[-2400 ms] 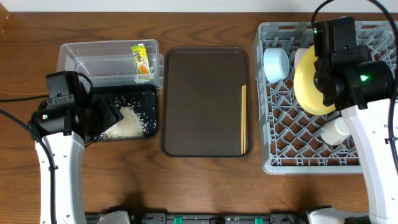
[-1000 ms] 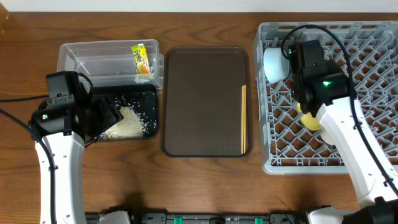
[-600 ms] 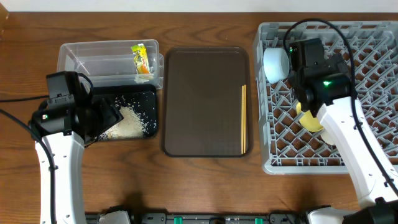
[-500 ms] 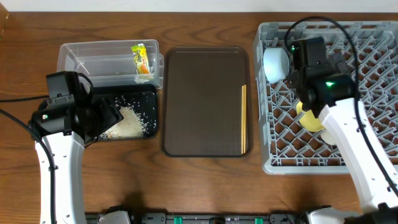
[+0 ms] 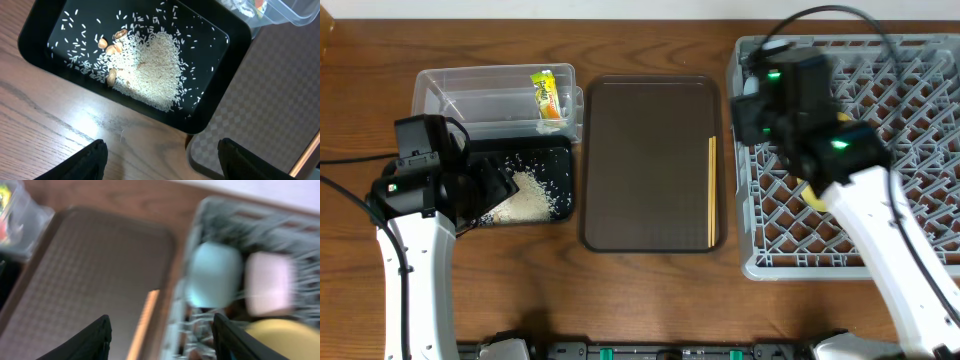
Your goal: Sort waste into correct bins and load items into the dishwasher rack
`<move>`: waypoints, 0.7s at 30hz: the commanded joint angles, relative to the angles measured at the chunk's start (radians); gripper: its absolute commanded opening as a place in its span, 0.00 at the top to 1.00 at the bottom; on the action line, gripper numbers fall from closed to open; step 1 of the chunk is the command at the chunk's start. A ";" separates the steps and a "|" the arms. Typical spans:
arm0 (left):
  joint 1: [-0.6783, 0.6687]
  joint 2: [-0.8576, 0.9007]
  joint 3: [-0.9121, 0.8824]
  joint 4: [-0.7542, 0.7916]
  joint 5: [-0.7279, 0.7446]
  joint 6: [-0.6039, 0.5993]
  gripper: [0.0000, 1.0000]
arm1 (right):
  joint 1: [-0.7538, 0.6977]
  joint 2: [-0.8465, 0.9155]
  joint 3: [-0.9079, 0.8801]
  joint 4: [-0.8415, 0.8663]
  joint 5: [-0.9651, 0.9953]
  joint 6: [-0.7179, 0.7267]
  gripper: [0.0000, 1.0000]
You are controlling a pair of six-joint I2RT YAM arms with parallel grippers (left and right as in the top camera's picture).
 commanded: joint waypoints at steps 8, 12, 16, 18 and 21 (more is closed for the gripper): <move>0.005 0.003 0.005 -0.003 -0.005 -0.010 0.26 | 0.187 0.268 0.002 -0.003 0.115 0.363 0.39; 0.005 0.003 0.005 -0.003 -0.005 -0.010 0.26 | 0.214 0.362 0.002 -0.020 0.134 0.513 0.39; 0.005 0.003 0.005 -0.003 -0.005 -0.010 0.26 | 0.218 0.428 0.002 -0.052 0.132 0.588 0.40; 0.005 0.003 0.005 -0.003 -0.006 -0.010 0.26 | 0.218 0.453 0.002 -0.061 0.132 0.592 0.40; 0.005 0.003 0.005 -0.003 -0.005 -0.010 0.26 | 0.219 0.486 0.002 -0.074 0.127 0.591 0.40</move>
